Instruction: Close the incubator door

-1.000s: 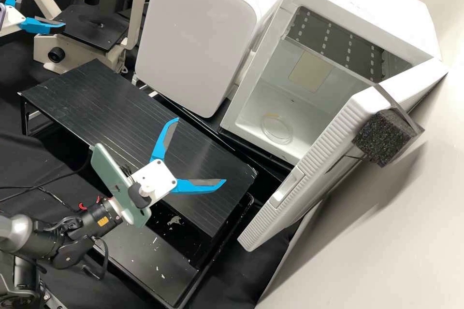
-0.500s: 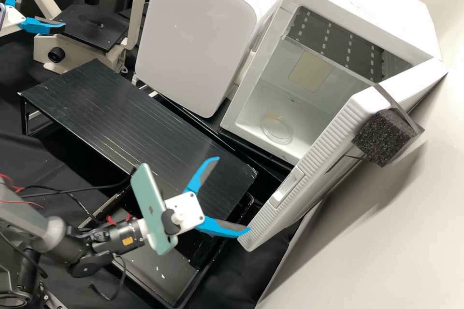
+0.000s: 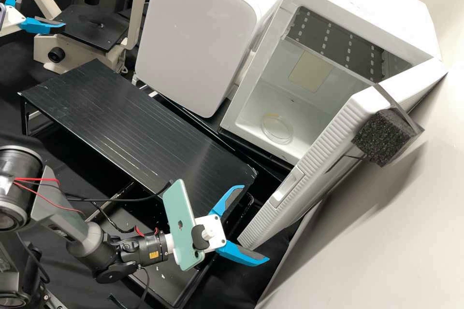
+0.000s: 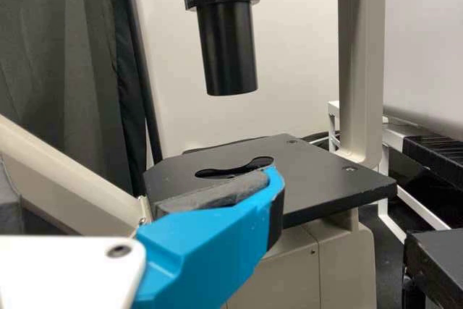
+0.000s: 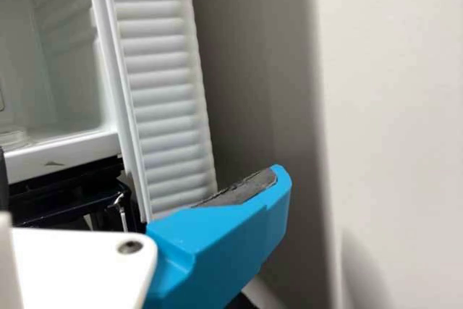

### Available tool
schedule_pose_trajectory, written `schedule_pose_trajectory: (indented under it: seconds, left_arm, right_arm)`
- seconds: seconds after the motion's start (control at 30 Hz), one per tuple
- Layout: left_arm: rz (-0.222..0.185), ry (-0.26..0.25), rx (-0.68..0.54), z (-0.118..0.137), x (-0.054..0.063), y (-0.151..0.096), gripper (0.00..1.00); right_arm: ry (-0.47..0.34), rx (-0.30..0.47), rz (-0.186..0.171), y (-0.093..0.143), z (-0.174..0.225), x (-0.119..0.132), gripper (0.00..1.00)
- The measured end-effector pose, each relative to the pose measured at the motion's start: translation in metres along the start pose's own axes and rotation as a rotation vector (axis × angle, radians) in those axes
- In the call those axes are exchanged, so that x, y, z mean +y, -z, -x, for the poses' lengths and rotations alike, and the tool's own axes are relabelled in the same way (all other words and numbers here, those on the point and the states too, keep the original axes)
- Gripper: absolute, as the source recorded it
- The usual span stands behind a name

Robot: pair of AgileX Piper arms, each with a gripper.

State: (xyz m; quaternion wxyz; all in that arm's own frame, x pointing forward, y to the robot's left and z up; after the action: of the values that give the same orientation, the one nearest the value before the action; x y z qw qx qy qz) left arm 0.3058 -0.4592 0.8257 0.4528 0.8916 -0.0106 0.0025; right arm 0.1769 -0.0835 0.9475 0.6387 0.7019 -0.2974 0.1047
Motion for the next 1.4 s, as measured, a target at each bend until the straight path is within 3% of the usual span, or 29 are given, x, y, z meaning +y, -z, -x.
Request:
schedule_pose_trajectory:
  seconds: [0.2,0.37,0.6,0.83,1.1,1.23,1.4]
  left_arm:
    - [0.0,0.0,0.0,0.0,0.0,0.0,1.0]
    - [0.0,0.0,0.0,0.0,0.0,0.0,1.0]
    - [0.0,0.0,0.0,0.0,0.0,0.0,1.0]
    - [0.0,0.0,0.0,0.0,0.0,0.0,1.0]
    - [0.0,0.0,0.0,0.0,0.0,0.0,1.0]
    - [0.0,0.0,0.0,0.0,0.0,0.0,1.0]
    - [0.0,0.0,0.0,0.0,0.0,0.0,1.0]
  right_arm:
    - [0.016,0.002,0.022,-0.001,-0.013,-0.008,1.0]
    - [0.015,0.003,0.017,-0.002,-0.015,-0.007,1.0]
    - [0.066,0.045,-0.114,0.009,-0.006,-0.004,1.0]
    - [0.168,0.112,-0.172,0.027,0.005,-0.01,1.0]
    - [0.306,0.184,-0.18,0.051,0.012,-0.032,1.0]
    - [0.395,0.281,-0.179,0.072,0.018,-0.047,1.0]
    - [0.432,0.409,-0.188,0.09,0.025,-0.053,1.0]
